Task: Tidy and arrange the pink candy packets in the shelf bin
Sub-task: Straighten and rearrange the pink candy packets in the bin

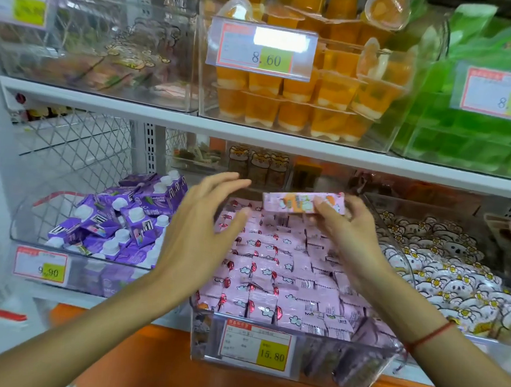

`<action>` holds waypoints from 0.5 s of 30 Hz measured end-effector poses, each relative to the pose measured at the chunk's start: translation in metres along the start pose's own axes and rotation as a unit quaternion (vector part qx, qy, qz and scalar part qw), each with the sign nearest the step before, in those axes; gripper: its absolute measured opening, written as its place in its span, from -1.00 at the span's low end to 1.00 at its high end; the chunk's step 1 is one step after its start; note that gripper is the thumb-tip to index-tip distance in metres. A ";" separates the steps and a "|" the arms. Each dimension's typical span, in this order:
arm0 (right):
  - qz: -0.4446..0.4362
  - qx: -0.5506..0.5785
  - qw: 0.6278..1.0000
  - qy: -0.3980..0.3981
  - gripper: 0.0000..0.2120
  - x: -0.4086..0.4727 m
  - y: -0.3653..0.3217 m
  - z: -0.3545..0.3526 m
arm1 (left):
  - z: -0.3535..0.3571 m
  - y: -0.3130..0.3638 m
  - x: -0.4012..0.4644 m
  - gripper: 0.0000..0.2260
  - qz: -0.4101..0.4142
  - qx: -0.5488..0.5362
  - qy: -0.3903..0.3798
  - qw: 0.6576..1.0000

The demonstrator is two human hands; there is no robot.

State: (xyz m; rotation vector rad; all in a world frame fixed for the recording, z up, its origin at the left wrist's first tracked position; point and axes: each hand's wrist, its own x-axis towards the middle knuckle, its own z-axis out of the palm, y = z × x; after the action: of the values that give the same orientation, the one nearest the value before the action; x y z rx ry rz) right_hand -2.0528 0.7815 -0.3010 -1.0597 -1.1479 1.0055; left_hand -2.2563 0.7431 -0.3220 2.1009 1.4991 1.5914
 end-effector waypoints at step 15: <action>-0.122 -0.589 0.773 -0.202 -0.70 0.077 0.039 0.018 | -0.020 -0.038 -0.031 -0.56 -0.082 0.061 -0.092 0.990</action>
State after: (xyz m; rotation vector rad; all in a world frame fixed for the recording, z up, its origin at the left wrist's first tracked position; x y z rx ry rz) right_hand -2.0629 0.8670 -0.3219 -1.6052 -2.3445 0.1798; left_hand -2.2947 0.7311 -0.3563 2.0571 1.6923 1.2434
